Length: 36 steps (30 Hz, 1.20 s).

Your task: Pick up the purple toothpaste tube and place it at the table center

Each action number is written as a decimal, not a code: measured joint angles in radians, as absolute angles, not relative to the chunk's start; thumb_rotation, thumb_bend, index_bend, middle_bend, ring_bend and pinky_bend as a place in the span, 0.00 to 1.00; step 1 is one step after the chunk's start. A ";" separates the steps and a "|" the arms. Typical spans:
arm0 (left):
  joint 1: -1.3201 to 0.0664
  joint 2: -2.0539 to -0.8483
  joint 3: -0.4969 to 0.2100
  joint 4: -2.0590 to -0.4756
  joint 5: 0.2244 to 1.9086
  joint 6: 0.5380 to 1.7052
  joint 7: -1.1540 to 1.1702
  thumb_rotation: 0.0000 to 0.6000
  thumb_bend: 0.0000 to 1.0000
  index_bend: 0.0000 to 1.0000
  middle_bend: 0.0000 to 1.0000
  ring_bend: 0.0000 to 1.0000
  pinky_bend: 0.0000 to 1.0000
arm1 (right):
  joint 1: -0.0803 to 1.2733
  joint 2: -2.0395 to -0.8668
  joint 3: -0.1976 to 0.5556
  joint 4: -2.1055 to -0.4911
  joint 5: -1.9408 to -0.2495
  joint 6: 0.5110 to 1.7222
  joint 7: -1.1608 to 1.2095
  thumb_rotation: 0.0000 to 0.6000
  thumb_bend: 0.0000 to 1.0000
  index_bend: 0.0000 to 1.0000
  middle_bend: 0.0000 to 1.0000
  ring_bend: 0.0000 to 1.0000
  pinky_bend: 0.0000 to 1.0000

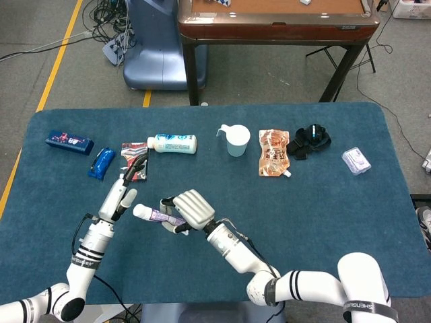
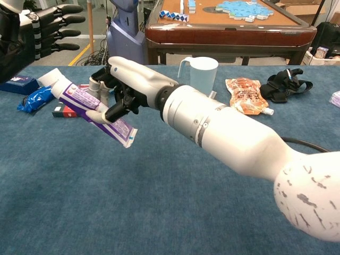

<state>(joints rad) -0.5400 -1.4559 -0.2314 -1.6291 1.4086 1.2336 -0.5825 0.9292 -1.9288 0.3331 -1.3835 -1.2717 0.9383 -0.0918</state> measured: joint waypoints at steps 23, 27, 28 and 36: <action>-0.566 -1.573 -0.228 -1.549 1.449 1.275 -0.530 0.00 0.00 0.00 0.00 0.00 0.00 | 0.969 -1.961 0.367 -1.370 -1.180 0.923 -0.115 1.00 0.84 0.85 0.75 0.70 0.70; -0.566 -1.581 -0.229 -1.551 1.445 1.275 -0.538 0.00 0.00 0.00 0.00 0.00 0.00 | 0.971 -1.967 0.371 -1.364 -1.176 0.928 -0.108 1.00 0.84 0.85 0.75 0.70 0.70; -0.566 -1.582 -0.229 -1.552 1.443 1.274 -0.539 0.00 0.00 0.00 0.00 0.00 0.00 | 0.971 -1.969 0.372 -1.361 -1.174 0.929 -0.105 1.00 0.84 0.85 0.75 0.70 0.70; -0.568 -1.595 -0.231 -1.554 1.434 1.264 -0.561 0.00 0.00 0.00 0.00 0.00 0.00 | 0.975 -1.978 0.378 -1.344 -1.164 0.923 -0.076 1.00 0.86 0.86 0.75 0.71 0.71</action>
<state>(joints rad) -0.5682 -1.5953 -0.2306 -1.5540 1.4339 1.2642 -0.5614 0.9753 -1.9780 0.3782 -1.3437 -1.1638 0.9233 -0.0758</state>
